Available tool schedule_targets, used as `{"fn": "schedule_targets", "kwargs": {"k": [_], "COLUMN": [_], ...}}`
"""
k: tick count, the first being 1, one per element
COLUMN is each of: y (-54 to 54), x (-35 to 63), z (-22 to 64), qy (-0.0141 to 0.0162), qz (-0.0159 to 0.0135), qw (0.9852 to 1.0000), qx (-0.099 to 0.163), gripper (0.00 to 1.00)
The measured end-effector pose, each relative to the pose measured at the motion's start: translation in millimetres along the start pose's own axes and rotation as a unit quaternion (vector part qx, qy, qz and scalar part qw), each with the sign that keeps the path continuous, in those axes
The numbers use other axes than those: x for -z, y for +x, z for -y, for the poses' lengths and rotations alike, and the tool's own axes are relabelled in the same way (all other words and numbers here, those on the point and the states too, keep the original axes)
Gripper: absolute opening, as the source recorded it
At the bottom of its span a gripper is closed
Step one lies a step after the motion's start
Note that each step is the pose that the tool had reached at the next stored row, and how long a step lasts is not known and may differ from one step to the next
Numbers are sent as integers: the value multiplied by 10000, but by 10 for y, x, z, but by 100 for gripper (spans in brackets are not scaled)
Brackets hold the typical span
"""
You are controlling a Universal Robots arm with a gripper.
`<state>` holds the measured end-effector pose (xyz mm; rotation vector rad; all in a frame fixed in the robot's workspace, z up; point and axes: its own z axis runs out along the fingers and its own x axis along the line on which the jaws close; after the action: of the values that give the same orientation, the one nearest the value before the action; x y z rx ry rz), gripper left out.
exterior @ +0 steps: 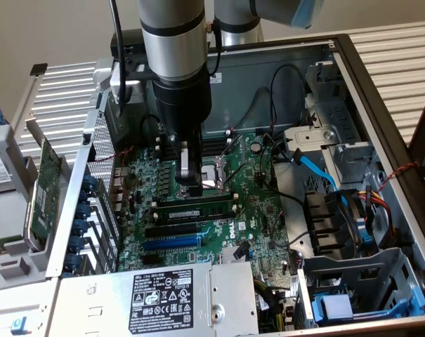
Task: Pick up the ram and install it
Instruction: 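Press down the ram until it locks into place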
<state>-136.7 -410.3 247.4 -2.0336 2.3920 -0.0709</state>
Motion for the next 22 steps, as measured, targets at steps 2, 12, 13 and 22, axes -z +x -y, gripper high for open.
{"fn": "schedule_targets", "kwargs": {"k": [2, 12, 13, 22], "y": [0, 0, 0, 0], "x": [0, 0, 0, 0], "z": [0, 0, 0, 0], "qy": [-4, -30, -32, -52], "qz": [-5, -37, -40, -64], "qw": [9999, 9944, 9935, 9833], "qx": [-145, -1060, -1138, -1816], "gripper": [11, 11, 11, 11]}}
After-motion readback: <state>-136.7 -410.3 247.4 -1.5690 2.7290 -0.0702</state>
